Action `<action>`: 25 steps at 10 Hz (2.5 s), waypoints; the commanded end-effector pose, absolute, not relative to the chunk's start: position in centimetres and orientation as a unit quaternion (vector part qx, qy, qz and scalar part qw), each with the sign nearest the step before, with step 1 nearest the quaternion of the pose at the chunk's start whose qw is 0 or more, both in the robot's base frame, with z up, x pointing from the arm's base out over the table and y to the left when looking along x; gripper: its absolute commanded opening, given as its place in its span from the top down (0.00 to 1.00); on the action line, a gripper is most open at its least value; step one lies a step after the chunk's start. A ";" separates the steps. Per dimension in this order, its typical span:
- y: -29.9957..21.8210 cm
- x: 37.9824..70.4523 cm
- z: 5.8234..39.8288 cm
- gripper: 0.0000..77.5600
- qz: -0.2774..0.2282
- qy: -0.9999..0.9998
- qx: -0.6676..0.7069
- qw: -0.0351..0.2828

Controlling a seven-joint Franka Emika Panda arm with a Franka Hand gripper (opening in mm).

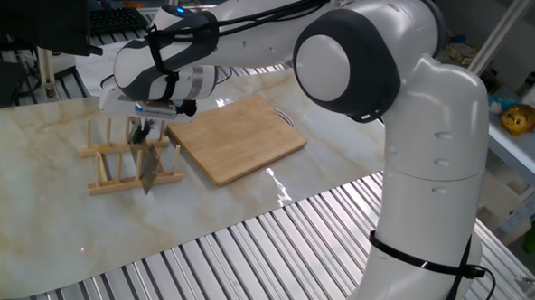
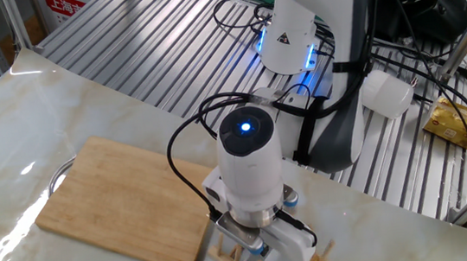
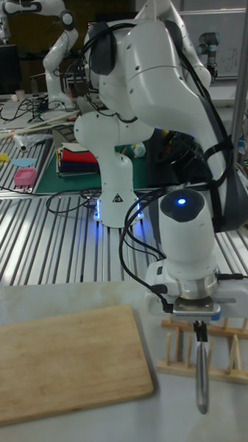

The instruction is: Put the knife on the cutting board

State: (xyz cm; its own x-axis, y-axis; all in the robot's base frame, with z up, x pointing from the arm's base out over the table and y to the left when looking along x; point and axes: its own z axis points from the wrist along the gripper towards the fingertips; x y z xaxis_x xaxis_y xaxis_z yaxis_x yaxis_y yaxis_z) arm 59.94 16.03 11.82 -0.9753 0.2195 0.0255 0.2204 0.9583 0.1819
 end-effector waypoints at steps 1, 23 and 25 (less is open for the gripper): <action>16.0 60.0 11.9 0.98 -0.094 -0.989 -0.110 0.003; 9.5 62.0 25.9 0.98 -0.037 -0.996 -0.067 0.044; 8.5 62.8 25.9 0.98 -0.025 -0.998 -0.046 0.043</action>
State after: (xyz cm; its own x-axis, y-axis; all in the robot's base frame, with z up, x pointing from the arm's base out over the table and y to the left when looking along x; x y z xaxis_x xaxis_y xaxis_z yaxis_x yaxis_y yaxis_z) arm 62.40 8.79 25.61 -0.9902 0.1028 0.0946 0.1081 0.9927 0.0527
